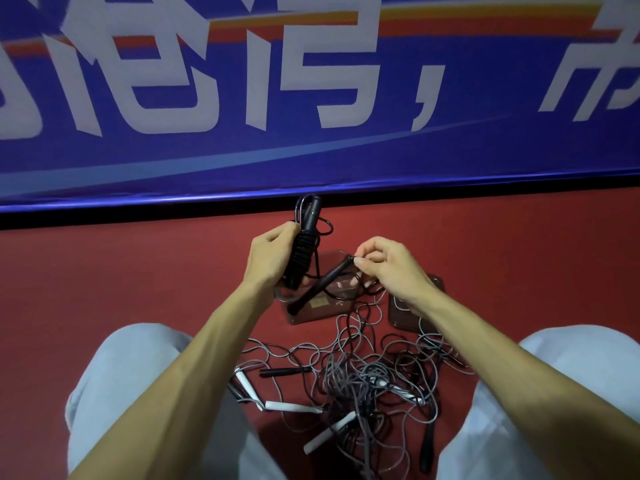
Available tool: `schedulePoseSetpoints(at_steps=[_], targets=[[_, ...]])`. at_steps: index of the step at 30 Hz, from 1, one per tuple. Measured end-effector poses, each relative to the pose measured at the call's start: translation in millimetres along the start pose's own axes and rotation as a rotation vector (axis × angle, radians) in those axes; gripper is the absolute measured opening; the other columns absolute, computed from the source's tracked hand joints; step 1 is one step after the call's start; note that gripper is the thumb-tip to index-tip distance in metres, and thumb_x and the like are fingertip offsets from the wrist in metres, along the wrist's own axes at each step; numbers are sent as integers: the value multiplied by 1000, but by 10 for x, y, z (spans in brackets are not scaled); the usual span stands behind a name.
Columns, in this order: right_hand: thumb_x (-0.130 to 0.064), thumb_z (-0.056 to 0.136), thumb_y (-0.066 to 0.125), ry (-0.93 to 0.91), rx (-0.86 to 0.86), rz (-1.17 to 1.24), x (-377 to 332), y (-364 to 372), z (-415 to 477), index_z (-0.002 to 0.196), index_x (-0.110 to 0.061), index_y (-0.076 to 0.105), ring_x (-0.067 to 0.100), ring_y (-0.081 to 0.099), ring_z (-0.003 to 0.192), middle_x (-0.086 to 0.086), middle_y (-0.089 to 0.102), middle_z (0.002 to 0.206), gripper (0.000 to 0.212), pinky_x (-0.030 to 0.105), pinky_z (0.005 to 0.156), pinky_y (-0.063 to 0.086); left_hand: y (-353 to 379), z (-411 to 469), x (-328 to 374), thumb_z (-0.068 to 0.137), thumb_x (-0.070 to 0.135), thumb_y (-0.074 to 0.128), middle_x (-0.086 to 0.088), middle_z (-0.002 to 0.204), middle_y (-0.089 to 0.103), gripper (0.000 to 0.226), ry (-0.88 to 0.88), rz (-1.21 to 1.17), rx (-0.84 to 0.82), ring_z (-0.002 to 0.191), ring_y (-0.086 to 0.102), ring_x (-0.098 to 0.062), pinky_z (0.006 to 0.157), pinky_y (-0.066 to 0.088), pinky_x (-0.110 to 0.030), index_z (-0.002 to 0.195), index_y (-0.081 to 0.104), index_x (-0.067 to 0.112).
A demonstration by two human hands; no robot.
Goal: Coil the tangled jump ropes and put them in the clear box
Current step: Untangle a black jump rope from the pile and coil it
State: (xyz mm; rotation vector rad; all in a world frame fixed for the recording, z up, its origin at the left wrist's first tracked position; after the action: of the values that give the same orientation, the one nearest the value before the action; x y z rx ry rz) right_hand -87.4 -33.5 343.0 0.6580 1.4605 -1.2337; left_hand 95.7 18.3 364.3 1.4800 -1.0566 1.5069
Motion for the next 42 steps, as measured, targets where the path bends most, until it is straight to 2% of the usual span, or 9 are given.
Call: schedulePoseSetpoints(at_steps=[3,7,12,19,23,27,35,39,42], targets=[[-17,92,57,48,128,30,34,-97,53,83,-21,56,10,56,68,6,71,83,9,32,72,43,-6,22,-40,85,32,53,-8,65,65,28,-20,127,-29,51,58,-26,54,53,-44,64,69,21],[-10,97,50,86,221,224,54,-183,39,86,-19,54,14,60,83,7,68,91,16,23,74,41,0,12,-48,86,32,52,-13,63,65,29,-53,124,-41,46,61,-30,57,49,-47,65,67,19],[-6,101,41,196,311,560,138,-184,25,91,-10,52,17,62,54,10,65,89,15,33,66,48,-27,44,-99,89,35,50,-15,61,59,31,-195,-64,-27,42,56,-28,52,49,-36,80,60,7],[-13,101,43,163,374,326,86,-230,-12,104,-10,47,14,57,49,5,72,86,6,30,60,44,-42,94,-125,88,41,48,-9,60,55,36,-319,-234,-70,40,52,-25,45,46,-27,92,60,8],[-12,99,45,157,385,247,113,-246,-14,97,-13,48,15,57,49,7,73,91,3,34,74,47,-34,80,-120,89,43,45,-9,65,54,35,-365,-303,-133,40,51,-21,43,45,-23,88,59,11],[-8,96,48,155,394,264,144,-249,-3,88,-15,48,17,56,47,11,72,92,11,34,67,43,-75,98,-98,89,43,44,-8,68,52,34,-387,-412,-141,39,51,-18,41,44,-19,79,56,13],[-12,97,50,115,396,237,146,-189,0,93,-13,50,10,55,45,6,68,89,4,34,78,45,-101,91,-95,88,46,44,-7,68,55,38,-420,-445,-154,40,52,-16,40,44,-18,78,56,12],[-9,97,51,180,406,401,214,-208,23,93,-12,52,15,52,45,10,69,93,5,48,80,47,-89,73,-92,89,44,45,-8,70,55,36,-416,-425,-135,40,52,-17,41,46,-19,79,57,11],[-9,95,53,121,364,241,144,-203,2,91,-12,51,15,53,46,11,71,87,6,38,80,50,-75,57,-72,89,44,45,-9,70,54,36,-406,-447,-137,39,52,-18,40,46,-19,79,57,11]])
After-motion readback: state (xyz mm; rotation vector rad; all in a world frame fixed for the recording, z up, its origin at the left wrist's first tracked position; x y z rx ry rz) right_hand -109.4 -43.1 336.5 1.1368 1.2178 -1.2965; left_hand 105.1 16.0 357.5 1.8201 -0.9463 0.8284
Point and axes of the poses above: each hand's wrist, its own z-axis towards the middle knuckle, its own y-axis out of the palm, x = y × z, the point moved 4 cm from there along z, towards the middle knuckle
